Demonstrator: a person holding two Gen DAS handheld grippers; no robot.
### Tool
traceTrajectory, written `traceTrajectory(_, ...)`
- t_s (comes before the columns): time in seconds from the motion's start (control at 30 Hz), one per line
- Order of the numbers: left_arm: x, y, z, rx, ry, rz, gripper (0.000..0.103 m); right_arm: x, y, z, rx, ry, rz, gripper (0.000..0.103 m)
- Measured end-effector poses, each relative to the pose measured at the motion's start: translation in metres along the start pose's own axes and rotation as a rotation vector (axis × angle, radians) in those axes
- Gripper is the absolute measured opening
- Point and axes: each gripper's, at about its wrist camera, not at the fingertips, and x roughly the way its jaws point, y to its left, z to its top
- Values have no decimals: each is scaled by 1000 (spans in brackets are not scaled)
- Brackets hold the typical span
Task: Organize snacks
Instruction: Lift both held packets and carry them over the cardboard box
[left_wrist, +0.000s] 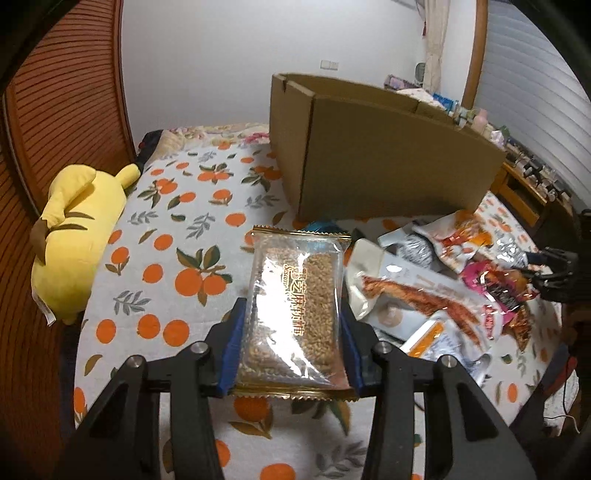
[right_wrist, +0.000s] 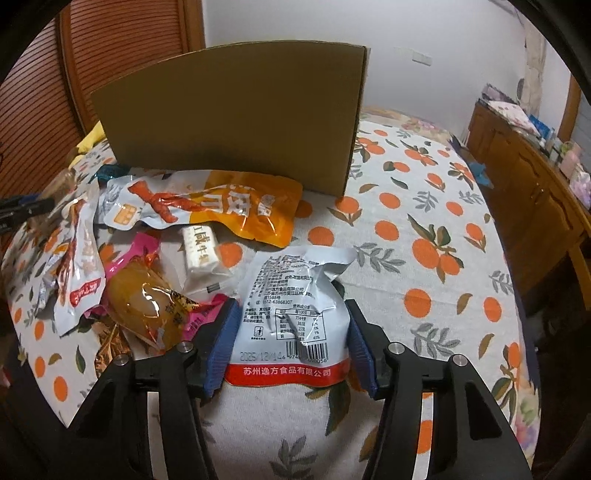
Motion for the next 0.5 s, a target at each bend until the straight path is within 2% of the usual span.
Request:
traceTrajectory(0.23,-16,-24,11,35,-41,-38,45,-9,-1,-9,-3,-13,-6,57)
traceTrajectory(0.5,-18,-47,29,66,-67,-70,45,-27,-4,-2,-9,-58,-34,57)
